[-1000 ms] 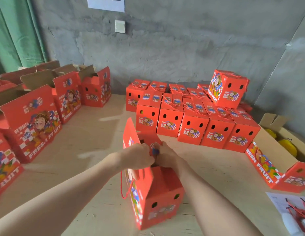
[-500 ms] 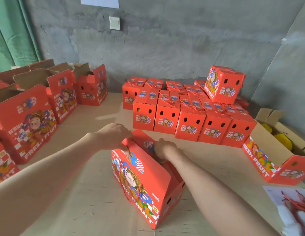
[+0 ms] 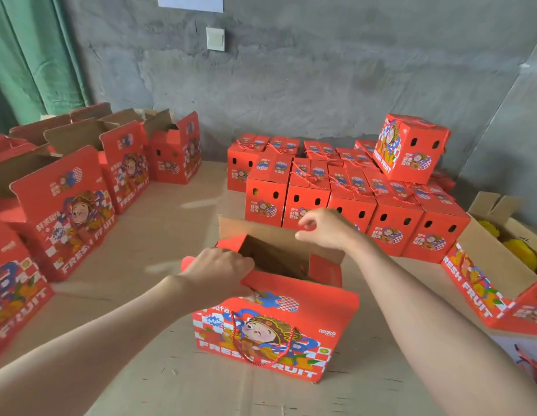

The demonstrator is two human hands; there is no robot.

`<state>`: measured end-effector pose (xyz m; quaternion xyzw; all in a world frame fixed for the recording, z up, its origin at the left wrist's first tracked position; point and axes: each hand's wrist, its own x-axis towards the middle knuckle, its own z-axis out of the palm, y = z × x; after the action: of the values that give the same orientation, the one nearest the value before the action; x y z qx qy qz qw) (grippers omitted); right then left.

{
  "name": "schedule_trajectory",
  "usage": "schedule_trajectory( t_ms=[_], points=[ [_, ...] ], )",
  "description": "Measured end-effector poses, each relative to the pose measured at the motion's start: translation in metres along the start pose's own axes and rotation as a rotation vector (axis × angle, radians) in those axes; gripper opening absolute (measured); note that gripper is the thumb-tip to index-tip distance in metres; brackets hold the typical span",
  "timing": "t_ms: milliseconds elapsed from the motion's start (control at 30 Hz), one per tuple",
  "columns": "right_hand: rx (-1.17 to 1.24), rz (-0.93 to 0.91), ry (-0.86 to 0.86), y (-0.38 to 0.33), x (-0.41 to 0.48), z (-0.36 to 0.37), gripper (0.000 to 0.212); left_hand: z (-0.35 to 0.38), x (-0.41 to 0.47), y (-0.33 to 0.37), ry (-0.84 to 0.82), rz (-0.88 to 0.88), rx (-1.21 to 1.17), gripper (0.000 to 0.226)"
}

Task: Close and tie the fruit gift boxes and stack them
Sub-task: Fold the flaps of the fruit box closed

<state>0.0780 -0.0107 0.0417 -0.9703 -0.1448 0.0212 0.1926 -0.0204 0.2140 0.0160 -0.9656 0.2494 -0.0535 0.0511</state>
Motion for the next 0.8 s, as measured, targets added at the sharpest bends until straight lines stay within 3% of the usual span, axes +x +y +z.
schedule_trajectory(
  t_ms=[67,167,233,300,367,433,467,533,700,800],
  points=[
    [-0.090,0.088,0.171,0.007,-0.004,-0.004,0.042,0.001,0.003,0.008,-0.001,-0.019,0.020,0.045],
    [-0.158,0.156,0.293,0.019,-0.014,0.000,0.037,0.002,0.009,0.023,0.005,-0.041,-0.022,0.046],
    [-0.045,0.149,0.319,0.031,-0.023,0.006,0.040,-0.003,0.008,0.027,0.028,-0.041,-0.109,0.046],
    [0.167,0.158,0.342,0.046,-0.035,0.010,0.032,-0.008,0.002,0.020,0.096,-0.033,-0.383,0.045],
    [0.454,0.169,0.359,0.062,-0.051,0.018,0.020,-0.009,-0.007,0.004,0.380,-0.103,-0.690,0.033],
    [0.793,0.191,0.292,0.073,-0.067,0.031,0.024,-0.003,-0.019,-0.022,0.697,-0.360,-0.916,0.011],
    [0.902,0.217,0.260,0.078,-0.074,0.039,0.028,0.006,-0.025,-0.036,0.772,-0.479,-1.038,0.009],
    [1.015,0.287,0.243,0.082,-0.083,0.057,0.038,0.032,-0.035,-0.051,0.728,-0.577,-1.223,0.020],
    [1.221,0.350,0.262,0.075,-0.091,0.098,0.056,0.093,-0.048,-0.035,0.260,-0.511,-1.327,0.045],
    [1.278,0.370,0.325,0.075,-0.093,0.106,0.061,0.102,-0.040,-0.030,0.337,-0.541,-1.279,0.055]
  ],
)
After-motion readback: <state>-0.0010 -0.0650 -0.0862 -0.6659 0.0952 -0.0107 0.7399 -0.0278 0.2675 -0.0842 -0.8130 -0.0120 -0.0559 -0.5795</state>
